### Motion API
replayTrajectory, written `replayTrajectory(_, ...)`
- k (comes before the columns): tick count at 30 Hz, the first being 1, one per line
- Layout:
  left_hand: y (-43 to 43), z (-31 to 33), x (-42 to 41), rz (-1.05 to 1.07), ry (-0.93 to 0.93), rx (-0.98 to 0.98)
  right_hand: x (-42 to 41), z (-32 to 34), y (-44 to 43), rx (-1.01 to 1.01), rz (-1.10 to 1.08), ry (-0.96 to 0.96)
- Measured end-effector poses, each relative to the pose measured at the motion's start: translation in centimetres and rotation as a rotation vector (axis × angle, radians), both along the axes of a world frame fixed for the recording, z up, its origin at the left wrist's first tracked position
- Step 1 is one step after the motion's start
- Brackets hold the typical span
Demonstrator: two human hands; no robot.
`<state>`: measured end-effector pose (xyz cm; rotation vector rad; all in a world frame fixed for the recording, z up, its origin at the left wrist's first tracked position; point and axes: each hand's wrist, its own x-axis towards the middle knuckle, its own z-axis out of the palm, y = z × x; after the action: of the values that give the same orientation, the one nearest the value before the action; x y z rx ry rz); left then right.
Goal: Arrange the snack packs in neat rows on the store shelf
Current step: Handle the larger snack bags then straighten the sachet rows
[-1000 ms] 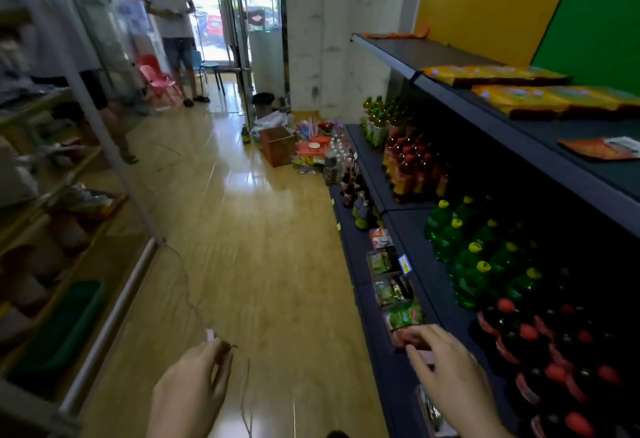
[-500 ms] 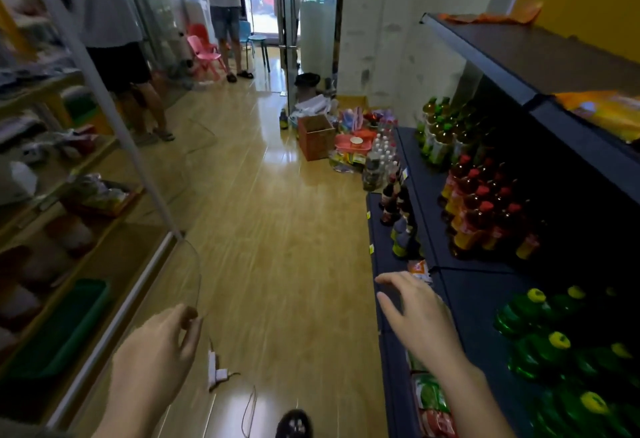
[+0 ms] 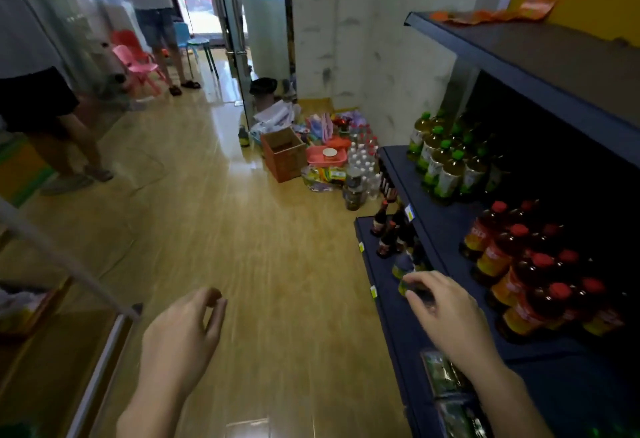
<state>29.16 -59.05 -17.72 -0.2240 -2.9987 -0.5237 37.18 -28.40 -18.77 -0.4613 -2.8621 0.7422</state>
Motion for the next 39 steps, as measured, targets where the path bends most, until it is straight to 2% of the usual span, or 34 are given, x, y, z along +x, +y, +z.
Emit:
replayTrajectory(9, 8.5, -1.6, -17.9, -0.212, -0.039, 0.073, -14.5, -1.0, 5.3, -0.006, -0.160, -0.057)
replayTrajectory(16, 14.8, -1.1, -34.3, -0.234, 0.021, 0.048, -29.1, -0.5, 11.5, 0.008, -0.181, -0.059)
replayTrajectory(22, 20.6, 3.2, -47.2, -0.325, 0.139, 0.057, -40.4, 2.8, 16.2, 0.021, -0.228, 0.093)
replayTrajectory(29, 30.2, 5.7, -59.2, -0.513, 0.216, 0.140, -48.0, 6.8, 21.0, 0.098, -0.309, 0.185)
replayTrajectory(34, 38.7, 7.3, -69.0, -0.698, 0.266, 0.287, -52.3, 9.7, 23.0, 0.142, -0.457, 0.266)
replayTrajectory(39, 49.1, 11.8, -77.2, -0.951, 0.319, 0.444, -57.0, 14.6, 25.0, 0.207, -0.709, 0.360)
